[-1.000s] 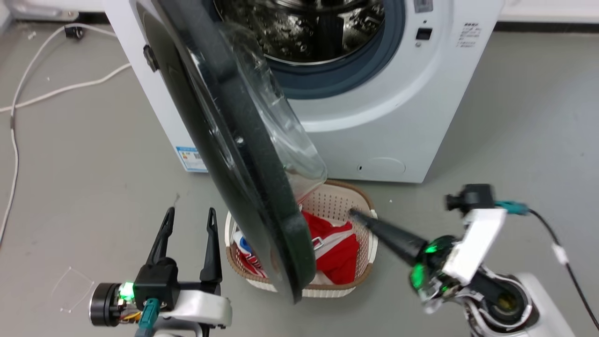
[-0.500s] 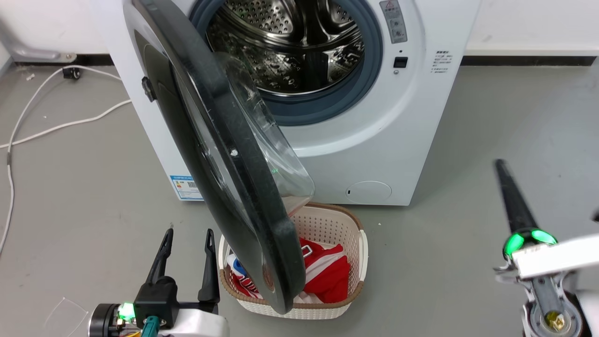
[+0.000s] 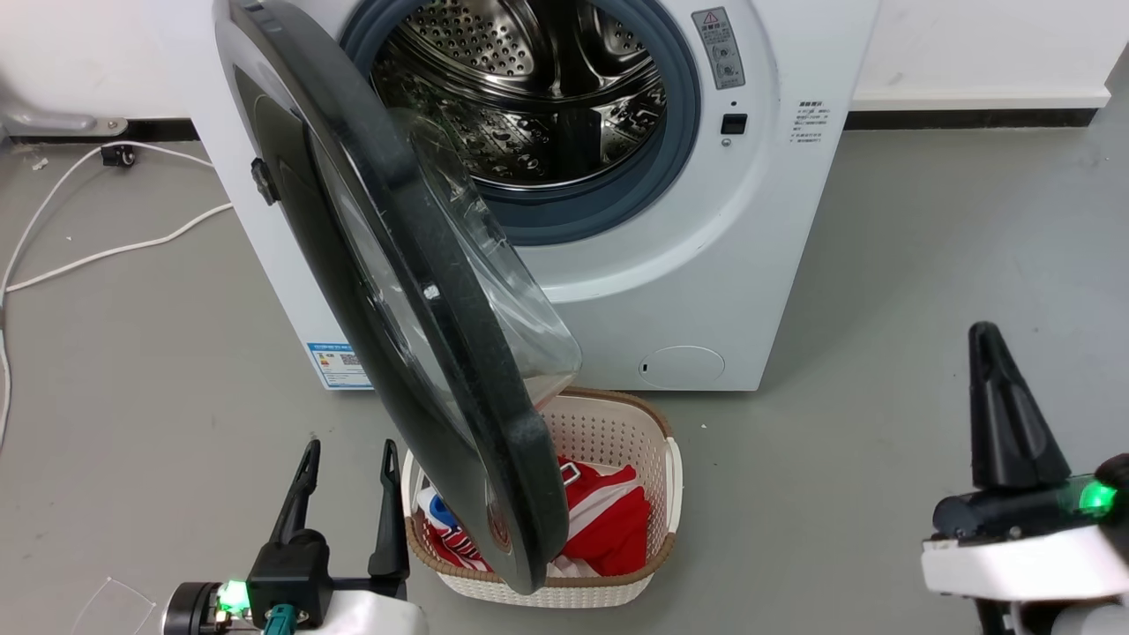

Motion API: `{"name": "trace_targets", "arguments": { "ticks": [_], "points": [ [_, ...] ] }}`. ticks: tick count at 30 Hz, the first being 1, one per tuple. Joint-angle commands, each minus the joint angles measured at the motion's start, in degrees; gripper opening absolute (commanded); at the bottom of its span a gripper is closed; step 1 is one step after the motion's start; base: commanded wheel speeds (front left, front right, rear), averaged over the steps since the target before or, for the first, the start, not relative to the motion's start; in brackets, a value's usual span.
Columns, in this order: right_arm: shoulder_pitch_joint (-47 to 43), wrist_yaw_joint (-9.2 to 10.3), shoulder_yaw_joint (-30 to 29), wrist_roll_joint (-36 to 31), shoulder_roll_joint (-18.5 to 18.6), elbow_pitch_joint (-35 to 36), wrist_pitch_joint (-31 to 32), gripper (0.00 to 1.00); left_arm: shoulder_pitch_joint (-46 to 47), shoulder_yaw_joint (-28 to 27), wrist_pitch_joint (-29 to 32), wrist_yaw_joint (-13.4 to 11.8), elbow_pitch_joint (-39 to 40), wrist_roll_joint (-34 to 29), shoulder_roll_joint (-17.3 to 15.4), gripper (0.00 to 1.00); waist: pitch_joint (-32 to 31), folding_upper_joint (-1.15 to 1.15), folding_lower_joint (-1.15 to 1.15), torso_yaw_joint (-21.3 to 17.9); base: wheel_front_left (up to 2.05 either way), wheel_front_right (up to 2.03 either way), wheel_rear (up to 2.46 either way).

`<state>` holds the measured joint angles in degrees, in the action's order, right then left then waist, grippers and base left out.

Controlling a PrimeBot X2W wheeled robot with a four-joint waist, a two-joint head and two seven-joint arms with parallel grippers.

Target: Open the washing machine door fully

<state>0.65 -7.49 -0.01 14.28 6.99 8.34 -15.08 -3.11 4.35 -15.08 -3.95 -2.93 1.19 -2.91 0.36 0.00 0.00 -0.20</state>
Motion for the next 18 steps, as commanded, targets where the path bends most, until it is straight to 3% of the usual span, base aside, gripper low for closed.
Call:
{"name": "trace_targets", "arguments": {
  "ticks": [1, 8, 15, 16, 18],
  "points": [
    [-1.5, 0.00, 0.4, -3.3, -0.5, 0.5, -0.1, 0.00, -0.2, -0.1, -0.1, 0.2, 0.1, -0.2, 0.0, 1.00, 0.0, 0.00, 0.00, 0.0, 0.00, 0.00, 0.00],
    [-6.4, 0.00, -1.6, -9.0, -3.4, -2.0, -0.1, 0.00, 0.2, 0.3, -0.1, 0.1, -0.1, -0.2, 0.0, 1.00, -0.3, 0.00, 0.00, 0.6, 0.00, 0.00, 0.00],
    [-9.6, 0.00, -3.7, -6.7, -4.2, -5.4, -0.1, 0.02, -0.4, 0.4, -0.1, 0.0, -0.2, -0.1, 0.0, 1.00, -1.0, 0.00, 0.00, 1.0, 0.00, 0.00, 0.00],
    [-10.0, 0.00, -3.7, -6.0, -4.2, -5.6, -0.1, 0.07, -0.6, 0.4, -0.1, 0.0, -0.2, -0.1, 0.0, 1.00, -1.1, 0.00, 0.00, 1.0, 0.00, 0.00, 0.00],
    [-10.7, 0.00, -3.6, -4.8, -4.2, -6.1, -0.1, 0.38, -0.8, 0.4, -0.1, 0.0, -0.2, -0.1, 0.0, 1.00, -1.3, 0.00, 0.00, 1.0, 0.00, 0.00, 0.00]
  ]
}}
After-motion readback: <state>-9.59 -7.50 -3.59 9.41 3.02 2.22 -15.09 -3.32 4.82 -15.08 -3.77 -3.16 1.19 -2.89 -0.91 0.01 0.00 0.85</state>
